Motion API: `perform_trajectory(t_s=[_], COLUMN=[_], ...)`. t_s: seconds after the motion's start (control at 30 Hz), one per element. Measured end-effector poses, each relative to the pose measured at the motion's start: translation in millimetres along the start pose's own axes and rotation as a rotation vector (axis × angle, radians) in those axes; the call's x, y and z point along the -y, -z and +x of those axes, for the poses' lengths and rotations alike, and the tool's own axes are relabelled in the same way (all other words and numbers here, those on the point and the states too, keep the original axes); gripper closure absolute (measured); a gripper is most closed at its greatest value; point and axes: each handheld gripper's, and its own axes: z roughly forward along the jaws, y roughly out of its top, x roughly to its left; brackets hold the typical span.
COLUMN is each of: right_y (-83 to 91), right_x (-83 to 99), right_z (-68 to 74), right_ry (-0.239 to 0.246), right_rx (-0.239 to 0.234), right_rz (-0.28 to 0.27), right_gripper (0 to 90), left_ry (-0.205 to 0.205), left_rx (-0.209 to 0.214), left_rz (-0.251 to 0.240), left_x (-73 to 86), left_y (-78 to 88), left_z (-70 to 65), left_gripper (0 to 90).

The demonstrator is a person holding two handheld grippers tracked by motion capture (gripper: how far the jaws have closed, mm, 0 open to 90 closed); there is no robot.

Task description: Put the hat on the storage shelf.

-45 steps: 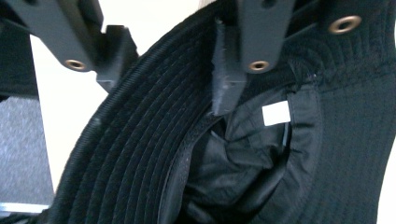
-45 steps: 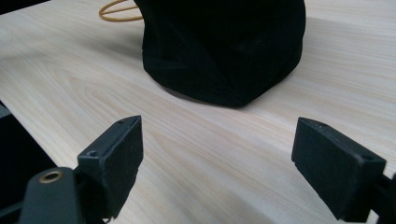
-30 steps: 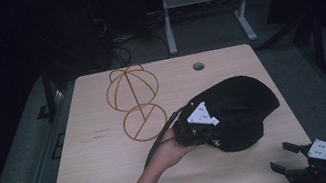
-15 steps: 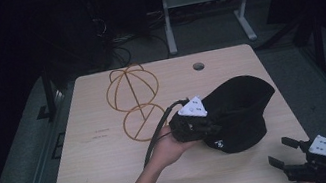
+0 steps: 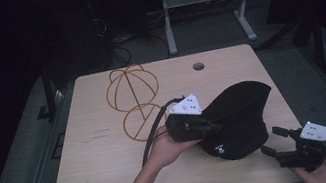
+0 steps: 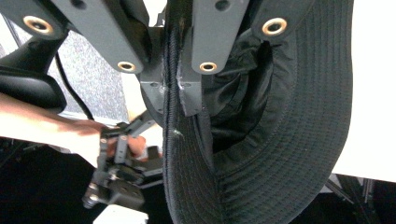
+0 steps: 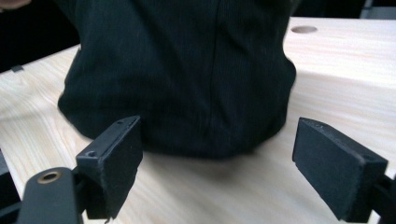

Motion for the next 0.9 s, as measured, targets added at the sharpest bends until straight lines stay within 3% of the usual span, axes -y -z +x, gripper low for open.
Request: perform_trajectory(t_s=[0.17,0.2,0.23,0.27,0.4,0.47,0.6,0.9], right_y=[-12.2,-18.1,-18.1,-22.3,-26.1,-25.8,-22.0,-13.7], right_x=[-4.4,-3.9,-3.9,-3.0,-2.2,-2.6,-3.5,-6.7], right_z=[-5.7,-7.2,-7.2,-6.5,0.6,2.5,3.1,3.0], right_ry=[-0.013,-0.025,-0.025,-0.027,0.013,0.026,0.024,0.026], right_rx=[-0.051,-0.089,-0.089,-0.121,-0.086,-0.080,-0.074,-0.076], right_rz=[0.001,-0.006,-0.006,-0.012,-0.015,-0.013,-0.028,-0.067], right_gripper=[20.6,29.9,29.9,44.5,71.7,79.1,84.2,85.3], left_ry=[-0.007,-0.002,-0.002,0.000,0.010,0.004,-0.016,-0.049], left_rx=[0.009,0.011,0.011,0.013,0.018,0.014,0.000,-0.045], left_rz=[0.001,-0.009,-0.009,-0.010,-0.012,-0.004,0.010,0.060], left_x=[0.7,1.9,1.9,3.6,8.0,9.5,11.6,12.4], left_y=[-0.8,-0.9,-0.9,-0.9,-0.5,0.8,4.0,11.4], left_z=[-1.3,-1.6,-1.6,-1.7,-1.8,-2.5,-5.8,-11.6], left_gripper=[85.8,85.8,85.8,85.8,85.8,85.7,85.3,78.7])
